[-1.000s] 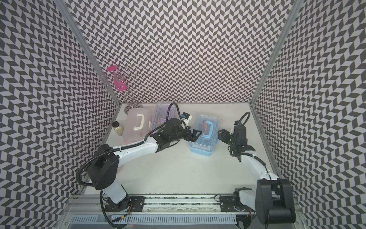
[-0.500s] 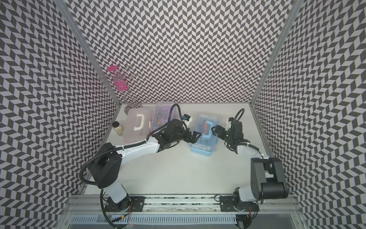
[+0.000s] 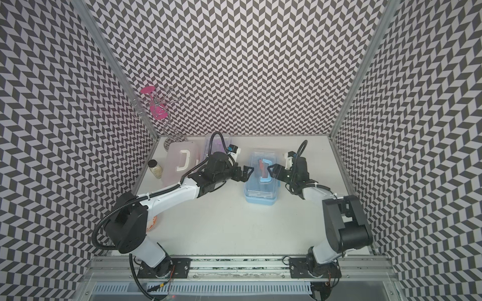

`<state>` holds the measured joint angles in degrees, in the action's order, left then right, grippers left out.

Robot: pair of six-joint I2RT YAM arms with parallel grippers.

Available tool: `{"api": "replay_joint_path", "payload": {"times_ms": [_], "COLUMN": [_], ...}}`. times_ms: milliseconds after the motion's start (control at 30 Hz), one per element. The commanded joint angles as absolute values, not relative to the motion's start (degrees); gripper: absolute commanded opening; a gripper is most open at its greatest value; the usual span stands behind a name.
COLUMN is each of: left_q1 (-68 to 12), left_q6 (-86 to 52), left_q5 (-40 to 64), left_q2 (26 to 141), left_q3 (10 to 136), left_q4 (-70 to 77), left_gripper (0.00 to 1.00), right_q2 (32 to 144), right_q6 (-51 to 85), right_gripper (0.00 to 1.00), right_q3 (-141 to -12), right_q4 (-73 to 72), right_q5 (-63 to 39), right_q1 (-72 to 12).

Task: Close toolboxes
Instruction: Move the toolbox to the center of the board.

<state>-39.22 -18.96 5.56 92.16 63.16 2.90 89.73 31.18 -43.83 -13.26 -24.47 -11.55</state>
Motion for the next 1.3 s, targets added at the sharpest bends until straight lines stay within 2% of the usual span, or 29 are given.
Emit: {"api": "replay_joint_path", "payload": {"times_ms": [0, 200, 333, 733, 1033, 1267], "left_q1": [-38.45, -37.79, -37.79, -42.01, -44.30, -44.62], "left_q6": [-18.54, -18.71, -18.98, -15.70, -14.90, -13.61], "left_q5": [5.05, 4.63, 3.59, -8.87, -15.12, -16.78], "left_q2": [89.63, 89.18, 90.83, 99.33, 103.32, 103.50], "left_q3": [61.46, 60.75, 61.58, 69.73, 73.52, 73.15], "left_q4": [3.19, 2.95, 1.30, -8.47, -13.09, -13.63], "left_gripper": [0.99, 0.99, 0.99, 0.99, 0.99, 0.99], "right_q2": [91.61, 94.83, 94.19, 77.12, 78.26, 82.98], "right_q6": [35.35, 38.16, 38.17, 29.20, 32.07, 33.24], "right_gripper": [0.74, 0.74, 0.76, 0.82, 0.81, 0.81], "right_q3": [-44.09, -47.21, -47.20, -40.61, -29.98, -28.56], "right_q4": [-16.68, -18.57, -19.06, -6.27, -11.56, -16.10], "right_q5": [-25.79, -26.26, -25.58, -0.31, -4.91, -6.83], "right_q1": [-15.31, -21.08, -21.54, -20.21, -20.61, -23.73]}}
